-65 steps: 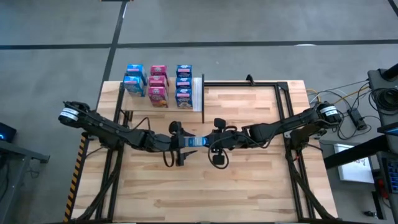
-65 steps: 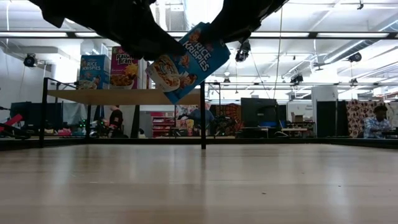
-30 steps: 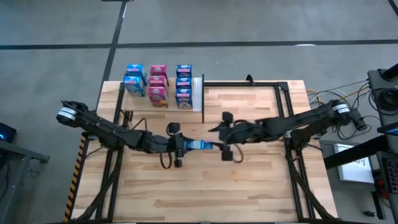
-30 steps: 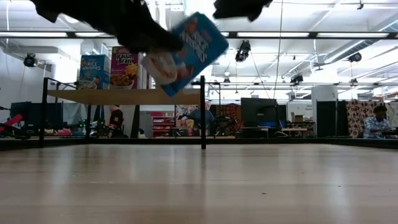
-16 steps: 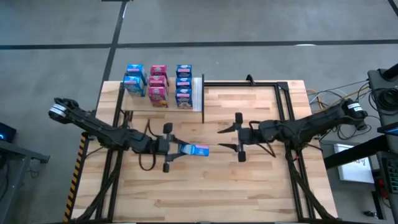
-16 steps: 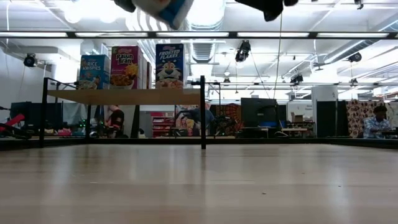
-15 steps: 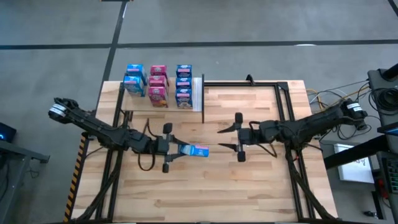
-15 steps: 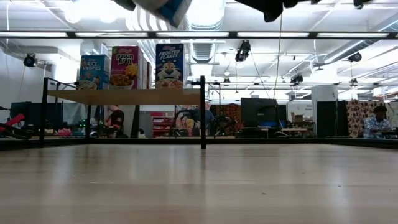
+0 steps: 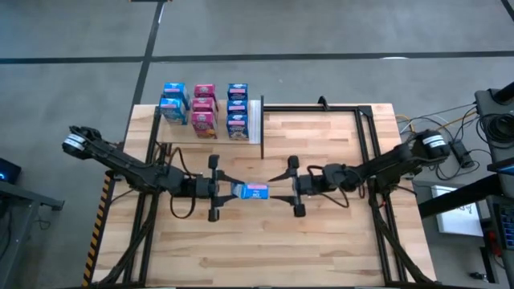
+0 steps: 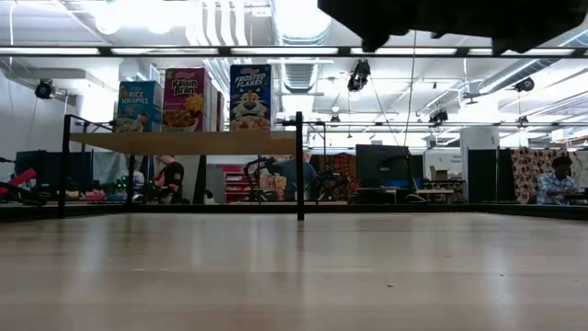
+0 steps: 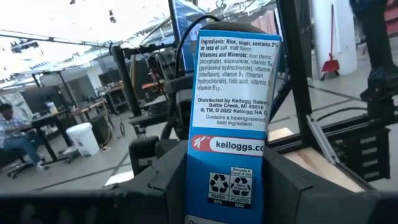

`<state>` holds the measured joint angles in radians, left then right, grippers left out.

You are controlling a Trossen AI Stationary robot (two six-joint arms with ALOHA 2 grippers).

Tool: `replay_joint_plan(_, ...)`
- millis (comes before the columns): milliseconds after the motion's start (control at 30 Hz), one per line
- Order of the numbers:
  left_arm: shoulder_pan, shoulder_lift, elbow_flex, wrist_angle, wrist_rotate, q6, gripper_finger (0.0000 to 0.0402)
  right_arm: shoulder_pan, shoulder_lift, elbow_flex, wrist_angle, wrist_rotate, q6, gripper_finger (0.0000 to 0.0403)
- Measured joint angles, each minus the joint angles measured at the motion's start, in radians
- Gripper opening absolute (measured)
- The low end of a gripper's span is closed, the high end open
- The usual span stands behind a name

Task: Stack cereal on shelf
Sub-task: Put the light blue cereal box on the shelf

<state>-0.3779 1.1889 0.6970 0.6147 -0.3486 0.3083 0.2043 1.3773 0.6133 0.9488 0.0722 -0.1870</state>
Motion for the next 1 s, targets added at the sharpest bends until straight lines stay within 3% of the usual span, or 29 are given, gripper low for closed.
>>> replay_joint_plan(433, 0.000, 0.002, 0.000, 0.021, -0.004, 0.004, 0.0135, 0.000, 0.175, 0.181, 0.035, -0.003, -0.069, 0.0268)
replay_joint_plan(1000, 0.003, 0.003, 0.000, 0.013, -0.010, 0.012, 0.0135, 0.001, 0.188, 0.247, 0.041, 0.001, -0.077, 0.0252)
